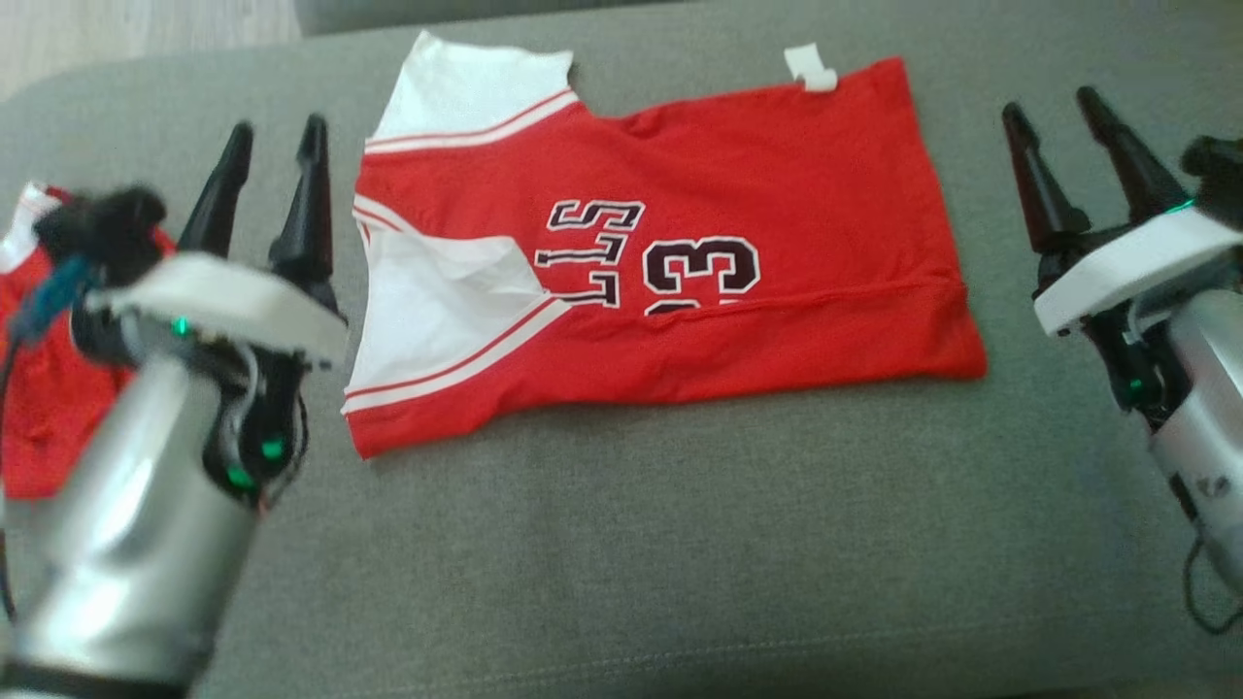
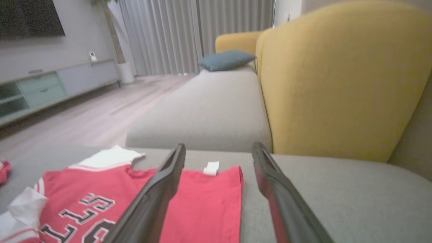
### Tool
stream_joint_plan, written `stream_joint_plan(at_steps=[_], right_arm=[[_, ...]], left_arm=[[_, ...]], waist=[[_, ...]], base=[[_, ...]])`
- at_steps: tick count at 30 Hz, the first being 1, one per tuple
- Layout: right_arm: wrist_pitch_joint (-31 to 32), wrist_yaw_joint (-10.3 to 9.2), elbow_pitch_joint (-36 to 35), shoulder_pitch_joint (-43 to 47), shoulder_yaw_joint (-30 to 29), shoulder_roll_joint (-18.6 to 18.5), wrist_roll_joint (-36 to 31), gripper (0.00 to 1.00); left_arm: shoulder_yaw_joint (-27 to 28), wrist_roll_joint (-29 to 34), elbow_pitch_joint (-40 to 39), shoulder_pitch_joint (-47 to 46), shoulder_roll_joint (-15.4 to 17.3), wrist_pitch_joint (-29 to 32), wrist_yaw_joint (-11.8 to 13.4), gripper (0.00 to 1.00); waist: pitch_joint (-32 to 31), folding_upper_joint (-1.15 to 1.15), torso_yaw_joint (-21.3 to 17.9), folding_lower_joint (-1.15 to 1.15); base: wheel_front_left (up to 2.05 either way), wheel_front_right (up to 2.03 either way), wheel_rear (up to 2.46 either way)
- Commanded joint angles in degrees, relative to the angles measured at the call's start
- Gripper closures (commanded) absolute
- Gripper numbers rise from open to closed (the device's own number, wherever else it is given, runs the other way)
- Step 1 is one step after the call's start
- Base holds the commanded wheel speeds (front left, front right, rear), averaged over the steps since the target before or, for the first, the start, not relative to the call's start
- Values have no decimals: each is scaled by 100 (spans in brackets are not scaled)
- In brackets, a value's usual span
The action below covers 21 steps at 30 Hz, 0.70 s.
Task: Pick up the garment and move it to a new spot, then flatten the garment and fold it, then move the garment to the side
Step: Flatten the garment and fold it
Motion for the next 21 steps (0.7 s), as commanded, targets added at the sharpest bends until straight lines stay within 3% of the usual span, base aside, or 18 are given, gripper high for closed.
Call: stream_joint_plan(at_steps=[1, 5, 9, 15, 21], right_arm=[[-74, 22, -328, 137, -329, 37, -241, 0], [-76, 22, -1317, 1270, -1876, 646, -1451, 0], [-77, 22, -2166, 2360, -2710, 1345, -2558, 0], [-78, 22, -2803, 3280, -3111, 2035, -3413, 0], [-78, 22, -2927, 3441, -3179, 2194, -3558, 0]], left_arm=[[417, 165, -333, -17, 88, -66, 73, 0], [1017, 827, -1098, 946, -435, -68, 187, 0], [1331, 1497, -1486, 1722, -936, -69, 112, 0], [1713, 2130, -1399, 2438, -1454, -69, -92, 0], [1882, 2445, -1034, 2534, -1609, -69, -264, 0]], waist=[[-108, 0, -17, 0], [-300, 0, -9, 0], [-464, 0, 0, 0], [-581, 0, -31, 0], [-563, 0, -85, 0]], base=[[0, 0, 0], [0, 0, 0], [0, 0, 0], [0, 0, 0], [0, 0, 0]])
